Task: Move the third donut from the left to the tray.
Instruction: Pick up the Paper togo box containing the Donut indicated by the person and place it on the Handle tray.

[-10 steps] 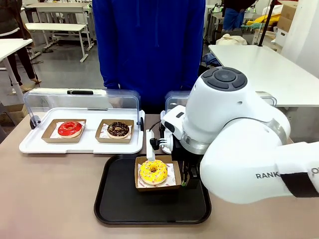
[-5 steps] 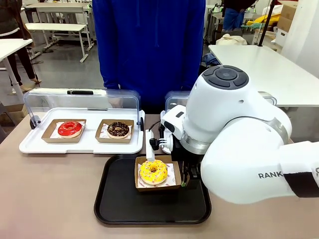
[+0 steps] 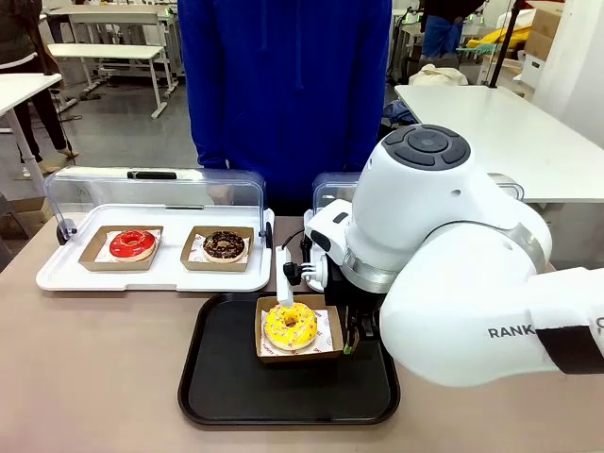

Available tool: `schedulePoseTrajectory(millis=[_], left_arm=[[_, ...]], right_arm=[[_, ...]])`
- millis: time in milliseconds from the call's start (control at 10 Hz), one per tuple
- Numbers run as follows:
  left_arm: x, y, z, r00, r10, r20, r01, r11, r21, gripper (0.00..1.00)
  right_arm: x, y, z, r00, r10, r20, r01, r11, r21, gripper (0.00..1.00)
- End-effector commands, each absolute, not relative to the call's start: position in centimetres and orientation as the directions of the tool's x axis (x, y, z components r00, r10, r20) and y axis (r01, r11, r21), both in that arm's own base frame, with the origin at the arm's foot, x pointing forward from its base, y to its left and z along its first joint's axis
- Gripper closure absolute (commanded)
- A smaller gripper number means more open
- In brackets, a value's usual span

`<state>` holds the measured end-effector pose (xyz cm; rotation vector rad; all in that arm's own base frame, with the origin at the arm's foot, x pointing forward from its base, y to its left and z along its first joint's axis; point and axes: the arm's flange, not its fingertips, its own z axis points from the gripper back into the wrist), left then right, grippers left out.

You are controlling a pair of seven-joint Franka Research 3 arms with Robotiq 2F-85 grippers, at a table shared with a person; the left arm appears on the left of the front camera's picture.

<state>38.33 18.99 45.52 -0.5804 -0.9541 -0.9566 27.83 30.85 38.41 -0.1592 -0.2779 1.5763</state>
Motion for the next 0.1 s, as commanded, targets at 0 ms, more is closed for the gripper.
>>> schedulePoseTrajectory(millis=[0], left_arm=[[38.18,18.95,45.66,0.233,-0.425,0.875,0.883,0.469,-0.007,0.0]], right_arm=[[27.97,30.75,38.47,-0.018,0.997,0.069,-0.959,0.002,-0.283,0.0]])
